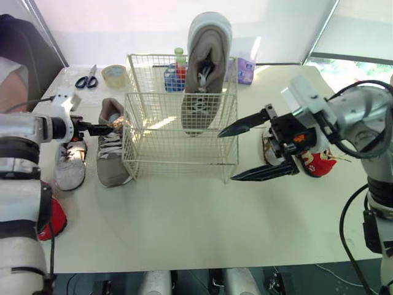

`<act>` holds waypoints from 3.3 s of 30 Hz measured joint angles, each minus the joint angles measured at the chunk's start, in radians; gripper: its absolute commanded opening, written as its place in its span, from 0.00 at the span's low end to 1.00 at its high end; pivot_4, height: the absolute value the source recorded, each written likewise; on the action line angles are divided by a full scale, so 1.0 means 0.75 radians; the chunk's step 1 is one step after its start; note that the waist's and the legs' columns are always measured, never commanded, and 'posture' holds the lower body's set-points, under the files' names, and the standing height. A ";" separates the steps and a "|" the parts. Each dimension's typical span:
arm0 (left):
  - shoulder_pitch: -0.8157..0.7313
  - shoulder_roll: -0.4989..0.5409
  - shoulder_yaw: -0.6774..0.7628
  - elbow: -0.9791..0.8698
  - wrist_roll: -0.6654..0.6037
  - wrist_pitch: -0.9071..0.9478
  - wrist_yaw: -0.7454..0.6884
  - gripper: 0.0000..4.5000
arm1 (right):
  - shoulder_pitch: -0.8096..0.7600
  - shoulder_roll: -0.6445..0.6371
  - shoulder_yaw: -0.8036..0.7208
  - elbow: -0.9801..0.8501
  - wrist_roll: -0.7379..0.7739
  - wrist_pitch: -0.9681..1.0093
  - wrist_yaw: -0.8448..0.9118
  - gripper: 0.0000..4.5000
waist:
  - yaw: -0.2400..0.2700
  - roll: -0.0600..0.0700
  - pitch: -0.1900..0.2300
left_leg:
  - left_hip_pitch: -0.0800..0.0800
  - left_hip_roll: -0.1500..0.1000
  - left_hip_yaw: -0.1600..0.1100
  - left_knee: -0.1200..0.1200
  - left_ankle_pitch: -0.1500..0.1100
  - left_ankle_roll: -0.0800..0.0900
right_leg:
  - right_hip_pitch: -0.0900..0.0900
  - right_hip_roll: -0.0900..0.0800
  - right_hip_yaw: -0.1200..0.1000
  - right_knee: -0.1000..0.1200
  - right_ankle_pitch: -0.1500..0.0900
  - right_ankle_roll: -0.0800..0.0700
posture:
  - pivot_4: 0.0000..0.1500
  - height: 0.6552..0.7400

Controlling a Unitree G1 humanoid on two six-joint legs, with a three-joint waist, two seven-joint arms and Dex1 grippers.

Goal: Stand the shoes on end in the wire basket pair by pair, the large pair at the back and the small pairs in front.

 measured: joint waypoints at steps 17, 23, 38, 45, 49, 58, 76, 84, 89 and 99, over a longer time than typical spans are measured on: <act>0.014 -0.085 0.228 0.070 0.071 -0.033 0.162 0.00 | 0.042 -0.090 0.088 -0.053 -0.170 0.042 -0.306 1.00 | -0.002 -0.001 -0.001 | 0.001 0.001 -0.003 0.002 0.000 0.000 | 0.001 -0.001 0.000 0.005 0.000 0.000 | 1.00 1.00; 0.159 -0.083 0.371 -0.186 0.018 -0.016 0.284 0.00 | -0.060 -0.092 0.074 -0.053 -0.122 0.252 -0.412 1.00 | -0.010 -0.002 0.000 | 0.000 0.003 -0.008 0.002 0.000 0.000 | 0.000 -0.001 0.001 0.006 0.000 0.000 | 1.00 1.00; -0.135 -0.002 0.745 -0.848 -0.162 -0.310 0.563 0.00 | -0.181 0.046 -0.390 0.024 0.401 0.835 -0.703 1.00 | 0.006 -0.010 0.002 | -0.002 0.000 -0.008 0.003 -0.002 0.004 | 0.003 -0.006 0.000 0.000 0.001 0.001 | 1.00 1.00; -0.008 -0.370 0.620 -1.117 -0.189 -0.485 0.646 0.00 | -0.052 0.122 -0.533 -0.064 0.587 1.008 -0.874 1.00 | 0.020 -0.010 0.001 | -0.002 0.002 -0.008 0.018 -0.005 0.009 | 0.008 -0.004 0.003 0.004 0.004 0.006 | 1.00 1.00; 0.043 -0.492 0.523 -1.059 -0.117 -0.618 0.690 0.00 | -0.014 0.115 -0.562 -0.091 0.669 1.010 -0.928 1.00 | -0.002 -0.010 0.001 | -0.002 0.002 -0.008 0.018 -0.005 0.009 | 0.007 -0.002 0.003 0.004 0.004 0.006 | 1.00 1.00; -0.008 -0.580 0.422 -0.941 -0.008 -0.885 0.708 0.00 | 0.125 0.062 -0.603 -0.080 0.757 0.970 -1.033 1.00 | -0.001 -0.010 0.001 | -0.002 0.002 -0.007 0.017 -0.006 0.010 | 0.006 -0.002 0.004 0.003 0.004 0.006 | 1.00 1.00; 0.446 -0.659 0.416 -1.197 0.042 -0.927 0.799 0.00 | 0.527 -0.054 -0.713 -0.051 1.025 0.712 -1.177 1.00 | 0.001 -0.010 0.001 | -0.001 0.003 -0.008 0.017 -0.006 0.011 | 0.008 -0.002 0.005 0.002 0.004 0.007 | 1.00 1.00; 0.549 -0.658 0.405 -1.389 0.022 -0.766 0.803 0.11 | 0.586 -0.065 -0.642 -0.051 1.027 0.615 -1.181 1.00 | -0.002 -0.010 0.001 | -0.001 0.003 -0.008 0.017 -0.007 0.012 | 0.009 -0.002 0.005 0.000 0.004 0.007 | 1.00 1.00; 0.657 -0.645 0.402 -1.495 -0.022 -0.624 0.797 0.65 | 0.604 -0.068 -0.591 -0.051 0.989 0.565 -1.165 1.00 | 0.001 -0.010 0.001 | -0.001 0.003 -0.008 0.018 -0.007 0.012 | 0.009 -0.002 0.005 0.001 0.004 0.007 | 1.00 1.00; 0.734 -0.550 0.528 -1.880 -0.257 -0.250 0.842 0.89 | 0.607 -0.068 -0.508 -0.026 0.897 0.487 -1.096 1.00 | 0.002 -0.010 0.001 | -0.001 0.003 -0.009 0.018 -0.007 0.012 | 0.009 -0.002 0.005 0.000 0.004 0.007 | 1.00 1.00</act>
